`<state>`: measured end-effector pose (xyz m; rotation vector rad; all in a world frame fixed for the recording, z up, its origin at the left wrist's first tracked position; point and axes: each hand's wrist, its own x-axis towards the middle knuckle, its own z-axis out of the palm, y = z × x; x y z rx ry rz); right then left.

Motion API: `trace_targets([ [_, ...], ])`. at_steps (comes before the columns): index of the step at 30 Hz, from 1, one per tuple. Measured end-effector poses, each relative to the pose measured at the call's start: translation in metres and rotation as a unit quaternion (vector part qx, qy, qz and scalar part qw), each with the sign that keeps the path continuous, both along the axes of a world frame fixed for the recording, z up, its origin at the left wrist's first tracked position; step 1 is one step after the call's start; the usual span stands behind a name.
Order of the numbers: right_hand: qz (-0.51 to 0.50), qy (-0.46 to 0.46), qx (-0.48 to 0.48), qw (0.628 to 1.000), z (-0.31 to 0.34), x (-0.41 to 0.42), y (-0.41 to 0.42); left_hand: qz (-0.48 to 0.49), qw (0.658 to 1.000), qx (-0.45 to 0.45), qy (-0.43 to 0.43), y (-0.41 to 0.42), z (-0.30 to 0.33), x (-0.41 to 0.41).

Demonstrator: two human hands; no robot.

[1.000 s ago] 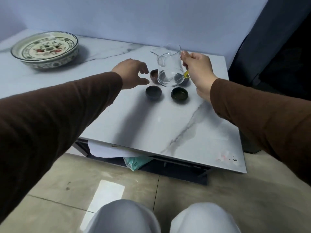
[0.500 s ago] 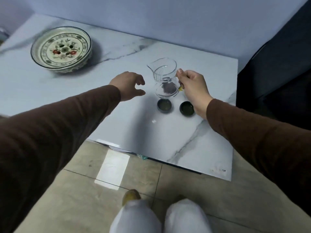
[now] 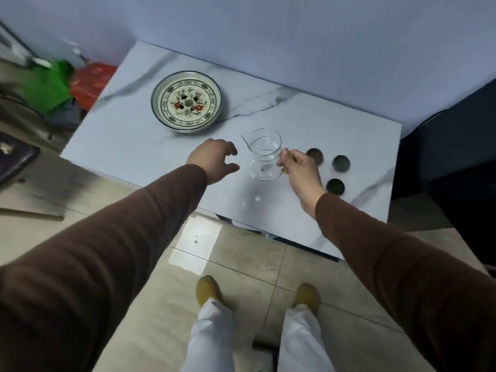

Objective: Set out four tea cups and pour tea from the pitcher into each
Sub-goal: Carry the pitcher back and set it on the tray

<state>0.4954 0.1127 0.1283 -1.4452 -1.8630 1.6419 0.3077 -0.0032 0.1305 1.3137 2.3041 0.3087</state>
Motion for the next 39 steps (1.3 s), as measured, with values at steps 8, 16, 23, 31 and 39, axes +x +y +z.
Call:
trace_targets([
  [8, 0.012, -0.01, -0.021, 1.0, 0.001, -0.091, -0.049, -0.001, 0.999, -0.028, -0.017, -0.043, -0.008, -0.086],
  [16, 0.011, -0.02, -0.065, 0.998, -0.004, -0.165, -0.031, 0.022, 0.999, -0.045, -0.016, -0.027, -0.011, -0.17],
  [23, -0.023, -0.035, -0.083, 0.996, -0.021, -0.243, -0.031, 0.011, 0.999, -0.045, -0.022, -0.02, -0.025, -0.248],
  [31, -0.083, -0.054, -0.108, 0.989, -0.058, -0.337, -0.036, -0.053, 0.998, -0.032, -0.031, -0.011, -0.057, -0.341],
  [39, -0.109, -0.052, -0.094, 0.988, -0.111, -0.397, -0.001, -0.078, 0.995, -0.044, -0.045, 0.011, -0.103, -0.391],
])
